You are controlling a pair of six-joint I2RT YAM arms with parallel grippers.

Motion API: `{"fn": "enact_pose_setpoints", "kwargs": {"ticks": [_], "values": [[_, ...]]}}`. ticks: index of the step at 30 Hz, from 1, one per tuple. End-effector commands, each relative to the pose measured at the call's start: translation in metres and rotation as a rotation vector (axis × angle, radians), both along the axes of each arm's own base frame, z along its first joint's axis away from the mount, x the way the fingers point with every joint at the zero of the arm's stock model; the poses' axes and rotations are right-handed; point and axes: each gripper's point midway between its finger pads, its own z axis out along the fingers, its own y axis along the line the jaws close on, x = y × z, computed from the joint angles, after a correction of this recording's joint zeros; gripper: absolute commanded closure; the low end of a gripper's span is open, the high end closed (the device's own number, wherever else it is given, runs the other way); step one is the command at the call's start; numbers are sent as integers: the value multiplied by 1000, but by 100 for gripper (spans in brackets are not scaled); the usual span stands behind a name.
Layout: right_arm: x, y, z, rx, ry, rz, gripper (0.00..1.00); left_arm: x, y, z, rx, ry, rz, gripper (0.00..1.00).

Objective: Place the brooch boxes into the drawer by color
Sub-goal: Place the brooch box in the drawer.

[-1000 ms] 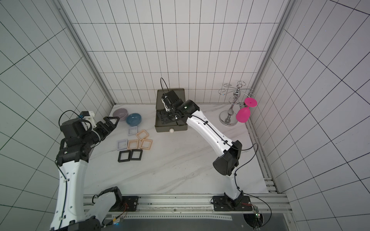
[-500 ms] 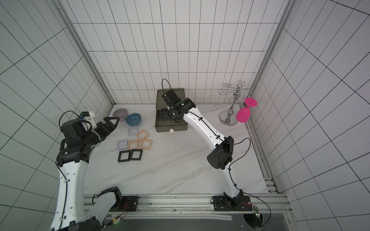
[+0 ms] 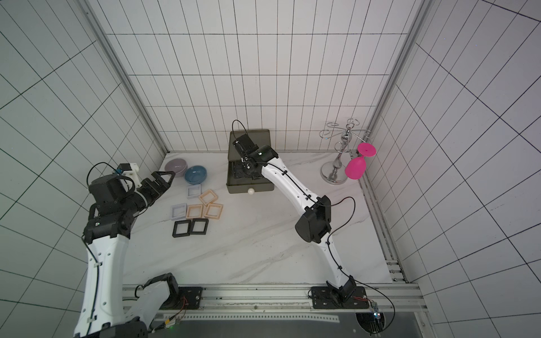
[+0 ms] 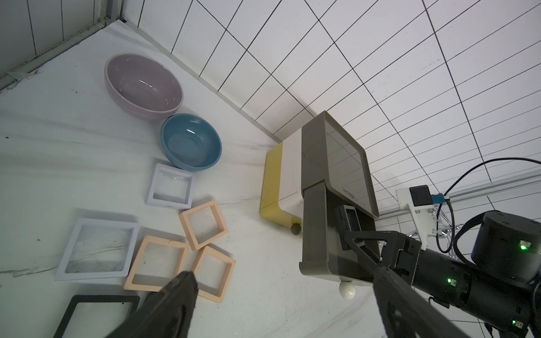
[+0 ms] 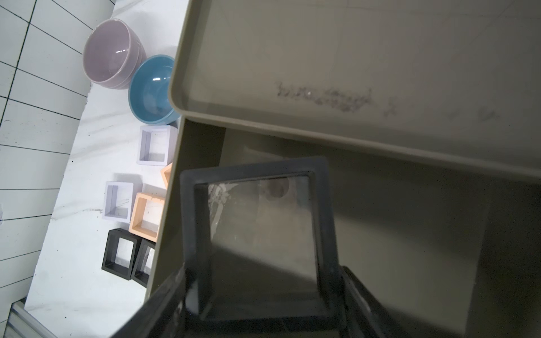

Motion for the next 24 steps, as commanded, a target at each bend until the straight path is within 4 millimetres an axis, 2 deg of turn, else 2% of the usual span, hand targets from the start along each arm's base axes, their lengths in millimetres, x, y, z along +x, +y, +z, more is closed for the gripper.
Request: {"fn": "enact_pose_setpoints", "kwargs": {"ticks": [1, 10, 15, 24], "values": [[19, 0, -2, 30, -4, -38, 42, 1, 0, 5, 12, -30, -8, 2], [30, 3, -9, 39, -15, -39, 40, 4, 1, 4, 10, -27, -8, 2], [35, 10, -16, 62, -9, -30, 31, 5, 1, 4, 9, -26, -10, 2], [29, 18, 2, 115, -24, 34, 13, 5, 0, 5, 8, -25, -12, 2]]}}
